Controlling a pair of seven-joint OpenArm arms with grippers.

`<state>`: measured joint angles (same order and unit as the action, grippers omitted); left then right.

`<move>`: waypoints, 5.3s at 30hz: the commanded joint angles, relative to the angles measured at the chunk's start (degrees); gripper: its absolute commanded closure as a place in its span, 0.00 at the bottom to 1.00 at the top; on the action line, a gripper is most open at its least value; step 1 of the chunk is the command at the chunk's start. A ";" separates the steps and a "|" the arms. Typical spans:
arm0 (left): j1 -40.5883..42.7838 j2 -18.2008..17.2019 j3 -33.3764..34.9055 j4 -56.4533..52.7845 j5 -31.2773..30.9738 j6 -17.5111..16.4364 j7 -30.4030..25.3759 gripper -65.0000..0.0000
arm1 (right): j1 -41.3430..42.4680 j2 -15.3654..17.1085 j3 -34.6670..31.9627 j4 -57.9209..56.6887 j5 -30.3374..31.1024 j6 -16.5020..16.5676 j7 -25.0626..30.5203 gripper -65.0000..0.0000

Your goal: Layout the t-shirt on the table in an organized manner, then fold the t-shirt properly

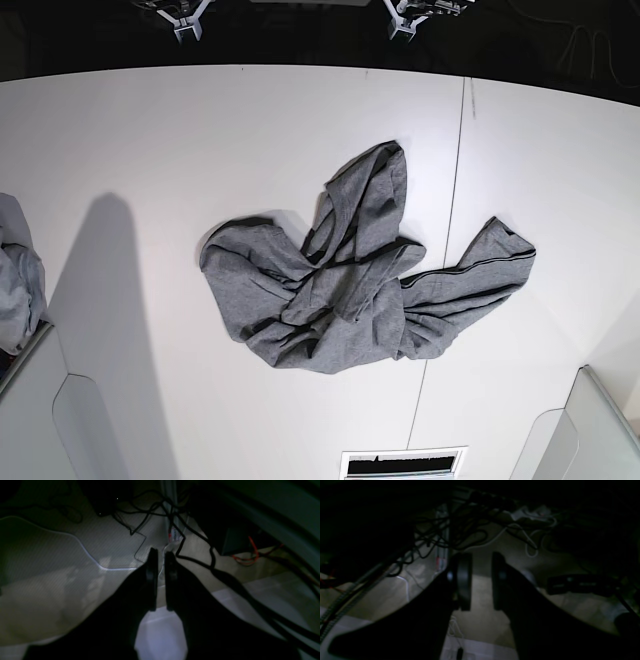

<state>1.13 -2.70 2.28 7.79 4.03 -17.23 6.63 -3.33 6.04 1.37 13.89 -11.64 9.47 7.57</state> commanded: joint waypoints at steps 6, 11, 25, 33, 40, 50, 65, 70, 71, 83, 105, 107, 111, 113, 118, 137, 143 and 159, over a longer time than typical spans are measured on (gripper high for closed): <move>0.17 0.00 0.02 0.17 0.02 -11.32 -0.52 0.92 | -0.20 0.46 -0.07 0.22 0.07 2.54 0.61 0.80; 0.17 -0.02 0.02 0.17 0.04 -7.15 -0.81 0.92 | -0.20 0.63 -0.07 0.22 0.04 1.07 0.59 0.80; 0.17 -0.02 0.02 0.20 0.07 1.55 0.02 0.92 | -0.20 0.61 -0.07 0.22 0.07 -1.53 0.57 0.80; 1.22 -1.05 0.00 0.85 -0.13 1.55 0.04 0.92 | -0.68 1.11 -0.74 0.24 0.04 -1.55 0.57 0.80; 11.72 -5.68 0.00 13.46 -10.73 -2.34 1.36 0.92 | -9.07 5.81 -8.63 8.59 0.09 -1.57 0.57 0.80; 29.53 -9.27 -5.44 42.91 -13.29 -3.17 3.50 0.88 | -28.11 15.47 -11.23 37.35 6.29 -1.57 -0.96 0.80; 46.07 -12.72 -26.23 85.50 -34.71 -17.18 18.14 0.72 | -47.23 26.18 -11.13 81.64 6.29 -1.79 -11.34 0.80; 48.46 -14.71 -30.97 97.02 -35.28 -17.07 18.27 0.72 | -47.52 26.62 -10.32 90.86 6.29 -2.03 -11.69 0.80; 48.39 -15.32 -31.76 98.75 -35.65 -17.05 18.23 0.72 | -46.77 26.60 -10.32 92.48 6.32 -2.23 -11.72 0.80; 34.23 -26.01 -30.01 98.64 -36.35 -13.00 17.14 0.49 | -23.10 20.76 -10.36 95.23 18.73 0.59 -14.99 0.70; -8.90 -32.20 8.28 62.45 -19.19 -5.84 5.03 0.38 | -4.52 -3.61 -17.07 70.40 17.97 5.49 -15.30 0.48; -11.08 -32.20 11.15 59.60 -17.40 -5.86 2.89 0.38 | -4.28 -4.83 -17.09 70.03 17.88 5.53 -15.34 0.48; -14.43 -31.34 15.08 55.34 -14.36 -5.88 0.81 0.38 | -3.98 -6.64 -17.09 69.83 17.84 5.53 -15.41 0.48; -15.15 -30.56 16.00 54.34 -13.97 -5.90 0.81 0.38 | -3.98 -7.17 -17.09 69.72 17.81 5.53 -15.43 0.48; -15.41 -28.37 17.18 53.66 -11.67 -5.81 0.39 0.38 | -3.63 -8.17 -17.09 67.38 16.50 5.55 -15.30 0.48; -15.43 -26.67 21.59 51.36 -4.98 -1.81 -2.62 0.93 | 1.09 -9.09 -17.14 59.82 14.19 5.55 -14.69 0.75; -15.43 -26.67 21.59 51.39 -5.01 -1.81 -2.56 1.00 | 1.09 -9.09 -17.14 59.82 12.61 5.55 -14.67 1.00; -16.17 -39.67 21.57 67.04 -5.09 6.10 1.36 1.00 | 1.55 -3.08 -10.45 73.64 8.90 5.55 -18.71 1.00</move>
<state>-13.72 -41.10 24.49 74.06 -1.21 -12.34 8.75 -2.46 2.98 -9.08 86.43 -3.14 14.98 -12.67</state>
